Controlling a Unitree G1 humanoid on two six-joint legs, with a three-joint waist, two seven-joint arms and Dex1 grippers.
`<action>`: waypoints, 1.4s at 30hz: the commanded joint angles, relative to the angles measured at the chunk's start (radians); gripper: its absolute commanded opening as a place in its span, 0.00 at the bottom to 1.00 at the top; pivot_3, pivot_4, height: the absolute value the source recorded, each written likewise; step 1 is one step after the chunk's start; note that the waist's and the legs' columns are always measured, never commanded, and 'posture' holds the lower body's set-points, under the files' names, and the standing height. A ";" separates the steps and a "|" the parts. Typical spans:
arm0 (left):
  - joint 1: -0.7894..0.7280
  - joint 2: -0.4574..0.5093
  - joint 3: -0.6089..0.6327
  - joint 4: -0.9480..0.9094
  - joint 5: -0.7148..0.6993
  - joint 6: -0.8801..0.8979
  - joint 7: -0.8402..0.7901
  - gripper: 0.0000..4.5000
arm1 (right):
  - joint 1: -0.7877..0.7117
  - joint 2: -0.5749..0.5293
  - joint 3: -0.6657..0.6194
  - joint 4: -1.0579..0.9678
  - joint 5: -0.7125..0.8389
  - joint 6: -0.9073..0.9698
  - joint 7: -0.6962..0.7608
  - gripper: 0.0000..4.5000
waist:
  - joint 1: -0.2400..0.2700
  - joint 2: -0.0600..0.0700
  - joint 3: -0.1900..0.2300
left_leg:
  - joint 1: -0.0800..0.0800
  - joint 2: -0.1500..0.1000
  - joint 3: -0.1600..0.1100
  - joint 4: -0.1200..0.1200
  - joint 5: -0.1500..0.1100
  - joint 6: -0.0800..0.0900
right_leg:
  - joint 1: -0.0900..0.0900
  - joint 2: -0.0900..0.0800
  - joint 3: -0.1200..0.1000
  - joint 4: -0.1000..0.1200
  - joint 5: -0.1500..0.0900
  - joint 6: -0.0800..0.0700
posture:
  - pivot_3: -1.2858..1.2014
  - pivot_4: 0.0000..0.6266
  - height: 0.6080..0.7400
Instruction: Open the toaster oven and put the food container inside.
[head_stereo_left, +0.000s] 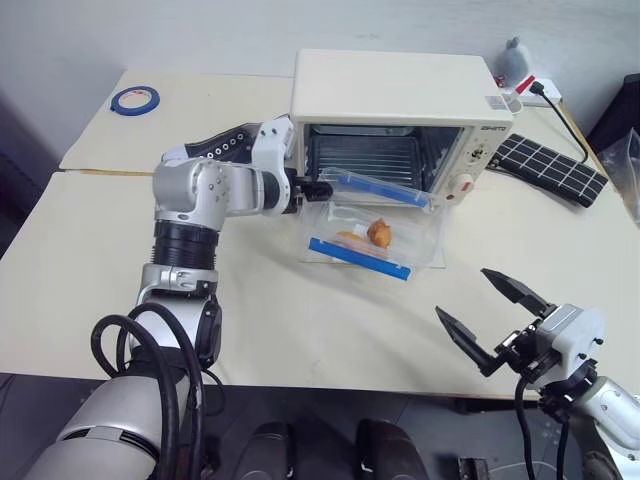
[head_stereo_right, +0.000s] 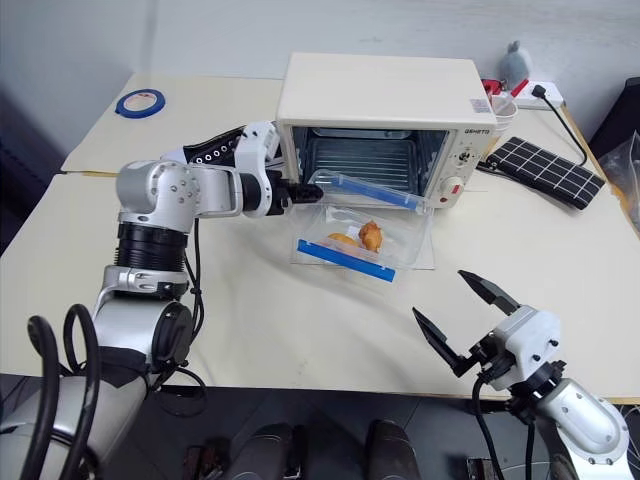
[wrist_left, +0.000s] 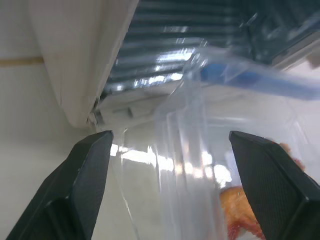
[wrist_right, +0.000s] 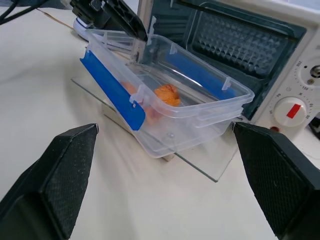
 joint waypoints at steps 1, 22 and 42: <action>0.037 0.103 0.015 -0.123 -0.026 -0.092 -0.175 0.85 | -0.003 -0.041 -0.030 -0.055 0.078 0.062 0.011 1.00 | -0.004 0.000 0.000 | 0.000 0.000 0.000 0.000 0.000 0.000 | 0.000 0.000 0.000 0.000 0.000 0.000 | 0.52 0.24 1.00; 0.602 0.176 -0.273 -0.286 0.233 -0.983 -0.833 0.00 | -0.441 -0.146 0.263 0.234 -0.001 0.340 0.040 0.01 | 0.007 0.001 0.000 | -0.004 0.003 0.000 0.007 -0.003 0.006 | 0.000 -0.001 -0.001 -0.001 0.001 -0.001 | 0.52 0.24 1.00; 0.259 -0.134 -0.177 0.254 0.370 -1.199 -0.439 0.00 | -1.037 0.002 0.269 1.000 -0.232 -0.021 0.003 0.01 | -0.004 0.001 -0.001 | -0.008 0.000 -0.001 0.010 -0.003 0.006 | 0.000 -0.001 -0.007 -0.001 0.001 0.000 | 0.52 0.24 1.00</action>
